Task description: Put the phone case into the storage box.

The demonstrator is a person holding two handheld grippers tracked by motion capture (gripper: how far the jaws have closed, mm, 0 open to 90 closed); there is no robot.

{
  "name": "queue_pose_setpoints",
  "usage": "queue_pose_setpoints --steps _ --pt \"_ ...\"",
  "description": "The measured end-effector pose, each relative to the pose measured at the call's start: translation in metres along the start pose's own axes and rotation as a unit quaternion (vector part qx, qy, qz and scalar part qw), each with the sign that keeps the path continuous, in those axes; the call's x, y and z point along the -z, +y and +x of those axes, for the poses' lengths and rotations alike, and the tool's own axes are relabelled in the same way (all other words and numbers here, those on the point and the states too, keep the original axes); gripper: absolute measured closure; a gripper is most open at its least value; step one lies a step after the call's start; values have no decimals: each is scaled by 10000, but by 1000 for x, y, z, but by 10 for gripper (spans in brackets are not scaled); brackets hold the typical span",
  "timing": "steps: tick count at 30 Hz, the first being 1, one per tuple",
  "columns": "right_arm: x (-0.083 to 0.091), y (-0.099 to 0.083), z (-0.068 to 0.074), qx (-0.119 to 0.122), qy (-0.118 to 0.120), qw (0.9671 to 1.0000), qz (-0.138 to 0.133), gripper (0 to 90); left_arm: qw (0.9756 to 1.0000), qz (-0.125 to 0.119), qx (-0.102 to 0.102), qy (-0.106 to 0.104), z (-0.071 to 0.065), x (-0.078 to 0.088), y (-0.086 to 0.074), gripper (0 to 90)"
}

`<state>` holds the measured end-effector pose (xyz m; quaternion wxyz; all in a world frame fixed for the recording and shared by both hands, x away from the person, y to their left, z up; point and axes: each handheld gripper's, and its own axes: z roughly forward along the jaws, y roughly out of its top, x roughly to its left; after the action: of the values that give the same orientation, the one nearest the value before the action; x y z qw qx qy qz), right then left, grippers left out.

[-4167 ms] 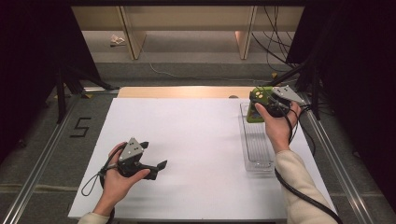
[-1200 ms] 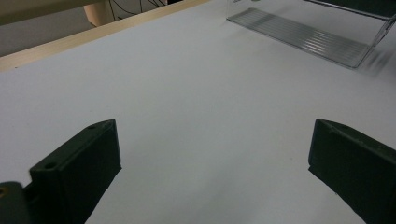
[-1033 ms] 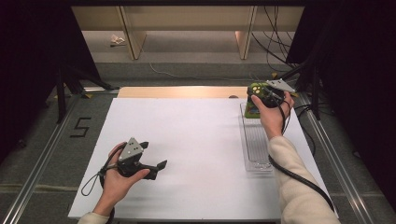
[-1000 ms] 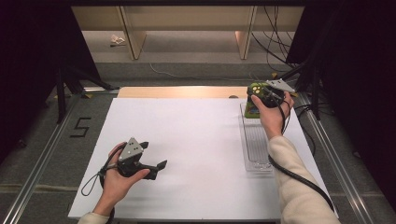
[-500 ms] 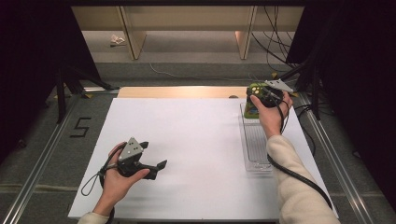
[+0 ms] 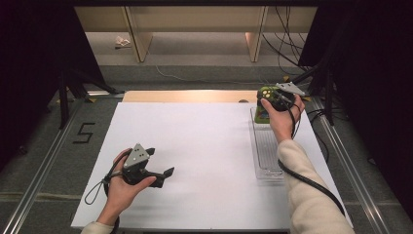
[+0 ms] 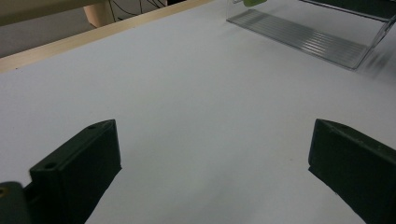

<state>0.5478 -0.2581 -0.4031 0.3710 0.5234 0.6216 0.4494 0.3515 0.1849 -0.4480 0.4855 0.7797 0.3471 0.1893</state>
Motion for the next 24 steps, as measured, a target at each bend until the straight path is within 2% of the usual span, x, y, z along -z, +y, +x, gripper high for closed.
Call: queue_pose_setpoints --steps 24 --pt "-5 -2 1 22 -25 10000 43 165 10000 1 8 -5 0 0 0 19"
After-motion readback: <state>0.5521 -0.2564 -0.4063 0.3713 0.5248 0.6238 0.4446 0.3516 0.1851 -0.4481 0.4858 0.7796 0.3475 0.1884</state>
